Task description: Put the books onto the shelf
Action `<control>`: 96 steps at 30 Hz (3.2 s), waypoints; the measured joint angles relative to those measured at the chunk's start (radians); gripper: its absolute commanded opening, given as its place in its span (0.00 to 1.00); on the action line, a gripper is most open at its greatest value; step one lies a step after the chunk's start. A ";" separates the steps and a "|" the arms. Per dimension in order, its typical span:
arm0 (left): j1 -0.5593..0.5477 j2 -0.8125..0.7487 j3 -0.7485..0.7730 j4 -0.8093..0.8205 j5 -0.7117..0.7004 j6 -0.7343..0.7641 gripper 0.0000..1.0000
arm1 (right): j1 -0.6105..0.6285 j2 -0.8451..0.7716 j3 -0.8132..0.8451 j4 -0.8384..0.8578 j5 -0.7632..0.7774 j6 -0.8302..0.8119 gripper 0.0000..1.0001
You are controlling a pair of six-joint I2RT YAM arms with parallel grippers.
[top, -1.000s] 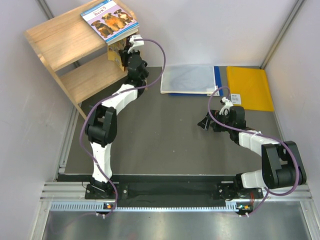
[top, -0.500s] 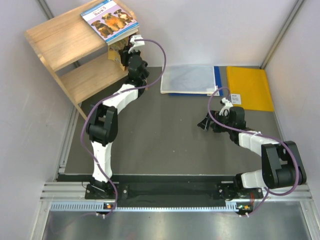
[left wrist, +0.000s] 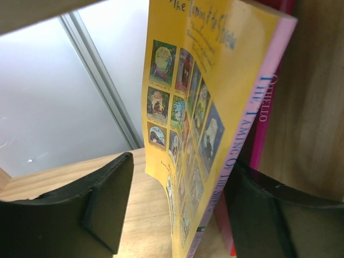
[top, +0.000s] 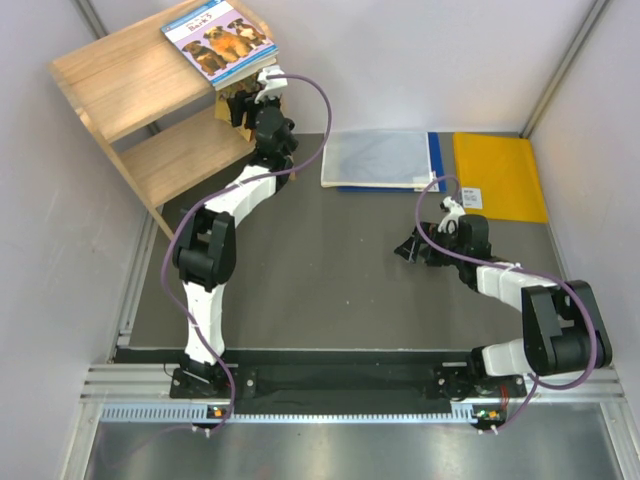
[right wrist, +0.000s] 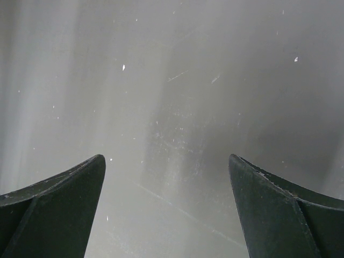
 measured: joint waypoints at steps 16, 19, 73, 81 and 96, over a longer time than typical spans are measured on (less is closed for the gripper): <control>-0.031 0.000 -0.023 0.068 -0.038 0.033 0.99 | 0.005 0.006 -0.008 0.007 -0.003 0.014 0.96; -0.038 0.000 -0.031 0.082 -0.042 0.042 0.99 | 0.005 0.007 -0.011 0.012 -0.004 0.014 0.96; -0.176 -0.584 -0.663 0.089 -0.273 -0.131 0.00 | 0.005 0.029 -0.032 0.077 -0.024 0.029 0.96; -0.072 -0.435 -0.569 0.018 -0.285 -0.186 0.00 | 0.005 0.029 -0.045 0.093 -0.027 0.030 0.96; -0.033 -0.110 -0.283 0.156 -0.318 0.039 0.00 | 0.005 0.029 -0.046 0.096 -0.027 0.030 0.96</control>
